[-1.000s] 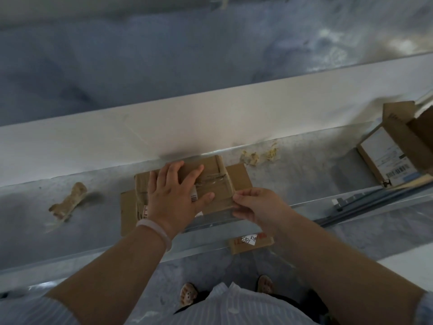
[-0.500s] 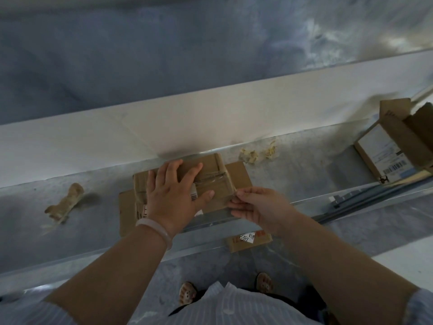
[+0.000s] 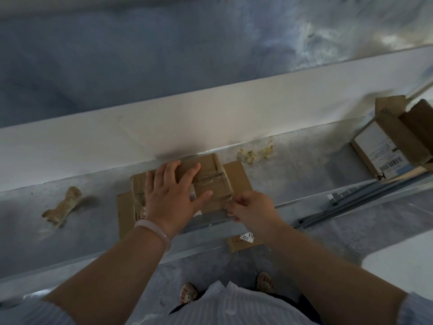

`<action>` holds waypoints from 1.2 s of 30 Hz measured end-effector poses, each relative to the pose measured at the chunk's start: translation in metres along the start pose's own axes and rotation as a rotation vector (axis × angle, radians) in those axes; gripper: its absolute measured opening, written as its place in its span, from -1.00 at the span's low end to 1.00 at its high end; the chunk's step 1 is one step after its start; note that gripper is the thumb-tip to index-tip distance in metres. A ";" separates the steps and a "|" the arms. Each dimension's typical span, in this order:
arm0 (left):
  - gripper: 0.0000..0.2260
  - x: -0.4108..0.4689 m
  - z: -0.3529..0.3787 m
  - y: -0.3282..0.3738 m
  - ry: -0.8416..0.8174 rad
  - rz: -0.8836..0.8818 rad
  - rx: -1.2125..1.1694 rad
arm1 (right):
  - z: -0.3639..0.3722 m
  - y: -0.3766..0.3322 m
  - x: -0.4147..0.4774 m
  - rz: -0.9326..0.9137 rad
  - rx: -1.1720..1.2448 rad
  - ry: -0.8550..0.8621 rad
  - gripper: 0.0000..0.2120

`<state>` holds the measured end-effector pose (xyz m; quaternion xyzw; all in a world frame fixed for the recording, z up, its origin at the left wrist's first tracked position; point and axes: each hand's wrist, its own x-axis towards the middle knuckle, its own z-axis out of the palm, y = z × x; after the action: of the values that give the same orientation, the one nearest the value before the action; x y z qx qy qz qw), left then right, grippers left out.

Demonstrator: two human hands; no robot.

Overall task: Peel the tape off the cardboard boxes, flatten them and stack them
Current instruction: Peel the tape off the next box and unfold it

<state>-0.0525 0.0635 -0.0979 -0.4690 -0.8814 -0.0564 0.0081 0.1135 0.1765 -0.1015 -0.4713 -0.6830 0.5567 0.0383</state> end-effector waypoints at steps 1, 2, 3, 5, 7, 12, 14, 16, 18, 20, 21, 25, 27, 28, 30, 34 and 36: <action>-0.34 0.000 0.000 0.000 0.001 0.001 -0.007 | -0.003 0.000 -0.001 0.028 0.078 -0.028 -0.89; -0.34 0.000 0.000 -0.001 0.001 0.004 -0.010 | -0.007 -0.003 -0.003 0.052 0.163 -0.059 -0.90; -0.34 0.001 0.001 -0.002 -0.002 0.006 -0.007 | -0.012 -0.006 -0.005 0.068 0.242 -0.087 -0.92; -0.34 0.001 0.001 -0.002 -0.003 0.006 0.002 | -0.024 -0.010 -0.006 0.065 0.331 -0.104 -0.95; -0.34 0.001 0.002 -0.002 0.002 0.005 0.001 | -0.033 -0.013 -0.005 0.033 0.348 -0.097 -0.96; -0.35 -0.002 0.001 -0.003 0.006 0.007 -0.007 | -0.041 -0.026 0.004 -0.031 0.441 0.068 -0.87; -0.35 -0.003 0.001 -0.003 0.012 0.020 -0.007 | -0.048 -0.031 0.010 -0.071 0.358 0.127 -0.89; -0.36 -0.005 0.001 -0.004 0.023 0.038 -0.010 | -0.050 -0.037 0.015 -0.112 0.306 0.151 -0.90; -0.36 -0.006 0.000 -0.004 0.032 0.055 -0.018 | -0.046 -0.042 0.019 -0.134 0.323 0.148 -0.89; -0.36 -0.008 -0.002 -0.005 0.033 0.070 -0.033 | -0.040 -0.048 0.020 -0.138 0.381 0.095 -0.91; -0.37 -0.008 -0.003 -0.006 0.033 0.077 -0.039 | -0.038 -0.049 0.021 -0.130 0.412 0.068 -0.92; -0.37 -0.008 -0.002 -0.007 0.035 0.090 -0.034 | -0.039 -0.045 0.024 -0.107 0.489 -0.013 -0.89; -0.36 -0.008 -0.002 -0.008 0.036 0.095 -0.029 | -0.042 -0.041 0.024 -0.184 0.334 -0.048 -0.83; -0.36 -0.008 -0.001 -0.008 0.035 0.096 -0.029 | -0.044 -0.042 0.023 -0.222 0.222 -0.068 -0.81; -0.37 -0.007 -0.001 -0.008 0.036 0.093 -0.035 | -0.045 -0.042 0.018 -0.261 0.010 -0.107 -0.88; -0.38 -0.006 -0.001 -0.009 0.038 0.093 -0.033 | -0.042 -0.036 0.017 -0.332 -0.254 -0.024 -0.85; -0.38 -0.007 -0.001 -0.008 0.043 0.094 -0.035 | -0.039 -0.034 0.018 -0.372 -0.298 0.052 -0.84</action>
<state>-0.0557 0.0532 -0.0981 -0.5085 -0.8569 -0.0813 0.0217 0.1061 0.2194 -0.0681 -0.3520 -0.8315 0.4208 0.0877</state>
